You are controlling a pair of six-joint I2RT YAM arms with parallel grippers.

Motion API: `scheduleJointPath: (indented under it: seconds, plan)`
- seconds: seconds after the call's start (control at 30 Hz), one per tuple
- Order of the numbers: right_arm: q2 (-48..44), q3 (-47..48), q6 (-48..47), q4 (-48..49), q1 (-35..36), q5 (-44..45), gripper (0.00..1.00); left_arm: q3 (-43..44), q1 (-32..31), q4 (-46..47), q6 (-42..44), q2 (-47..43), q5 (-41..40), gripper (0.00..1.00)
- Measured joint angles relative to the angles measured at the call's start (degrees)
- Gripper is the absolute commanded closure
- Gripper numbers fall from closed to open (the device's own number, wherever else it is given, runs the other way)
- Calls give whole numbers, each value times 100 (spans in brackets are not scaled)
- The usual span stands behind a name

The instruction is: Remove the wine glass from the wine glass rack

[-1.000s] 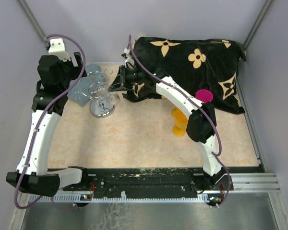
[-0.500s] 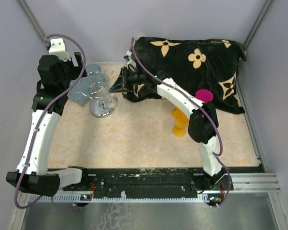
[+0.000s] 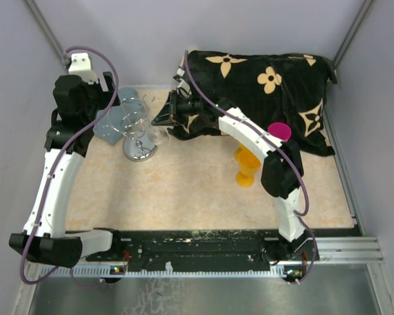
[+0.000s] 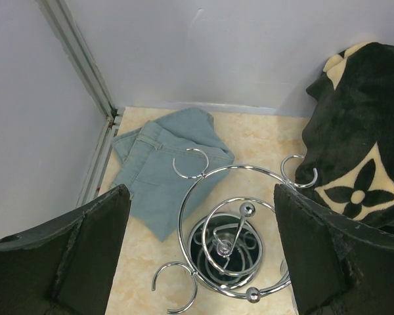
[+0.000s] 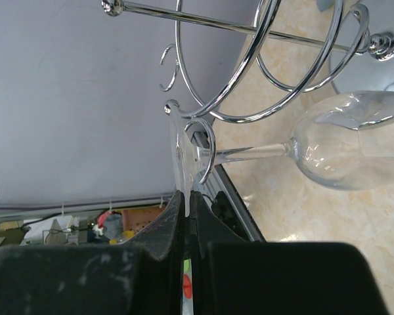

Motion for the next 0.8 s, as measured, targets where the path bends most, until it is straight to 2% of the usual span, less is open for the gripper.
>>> scheduleJointPath:
  seconds: [0.8]
  plan:
    - [-297, -654, 470, 597, -127, -260, 100, 96, 2, -31, -11, 155, 96, 6]
